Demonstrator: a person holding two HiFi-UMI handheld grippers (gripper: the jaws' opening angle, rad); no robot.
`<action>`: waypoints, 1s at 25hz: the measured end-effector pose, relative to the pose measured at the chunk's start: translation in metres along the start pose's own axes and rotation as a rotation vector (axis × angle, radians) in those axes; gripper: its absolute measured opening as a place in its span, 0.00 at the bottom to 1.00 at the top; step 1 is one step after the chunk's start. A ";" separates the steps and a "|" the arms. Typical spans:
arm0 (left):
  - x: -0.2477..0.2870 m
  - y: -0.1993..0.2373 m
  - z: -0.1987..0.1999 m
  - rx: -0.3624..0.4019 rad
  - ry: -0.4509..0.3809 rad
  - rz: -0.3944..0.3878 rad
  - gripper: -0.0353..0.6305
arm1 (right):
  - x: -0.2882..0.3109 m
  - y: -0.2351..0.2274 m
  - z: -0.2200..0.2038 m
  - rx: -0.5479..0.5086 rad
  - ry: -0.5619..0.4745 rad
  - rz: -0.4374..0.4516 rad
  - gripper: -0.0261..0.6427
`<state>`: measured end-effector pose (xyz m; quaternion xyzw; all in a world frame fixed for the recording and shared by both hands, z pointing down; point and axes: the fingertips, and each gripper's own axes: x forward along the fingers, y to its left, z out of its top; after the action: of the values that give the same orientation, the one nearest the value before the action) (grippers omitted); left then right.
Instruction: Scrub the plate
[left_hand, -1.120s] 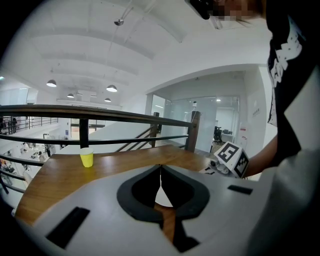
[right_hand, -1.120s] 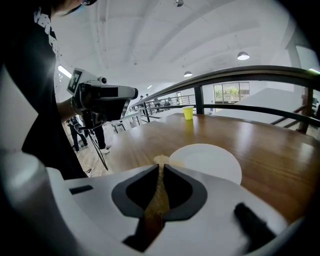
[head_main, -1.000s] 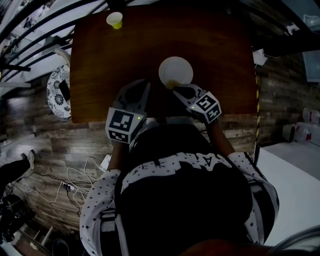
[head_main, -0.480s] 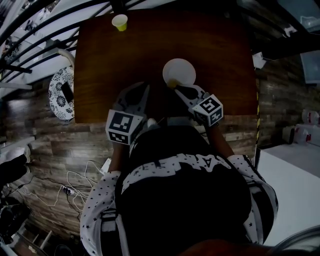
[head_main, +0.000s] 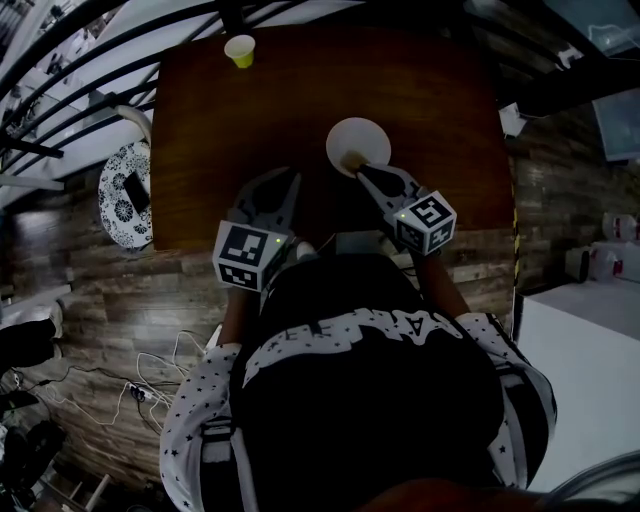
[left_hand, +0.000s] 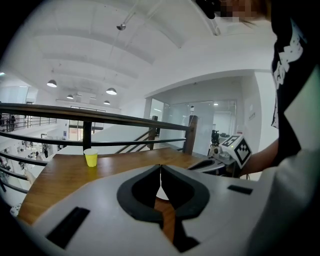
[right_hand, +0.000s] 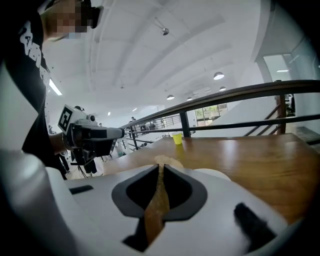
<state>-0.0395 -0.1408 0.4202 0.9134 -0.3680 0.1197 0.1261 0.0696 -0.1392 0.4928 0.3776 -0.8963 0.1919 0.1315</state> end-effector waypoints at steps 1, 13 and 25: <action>-0.001 -0.001 0.000 0.002 -0.001 -0.003 0.07 | -0.002 0.000 0.002 0.000 -0.006 -0.009 0.10; -0.008 -0.012 -0.002 0.003 -0.013 -0.025 0.07 | -0.021 0.011 0.022 -0.074 -0.032 -0.045 0.10; -0.013 -0.013 -0.009 -0.008 -0.008 -0.028 0.07 | -0.028 0.012 0.034 -0.052 -0.087 -0.065 0.10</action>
<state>-0.0402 -0.1204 0.4224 0.9184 -0.3563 0.1130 0.1301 0.0773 -0.1290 0.4486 0.4108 -0.8932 0.1477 0.1081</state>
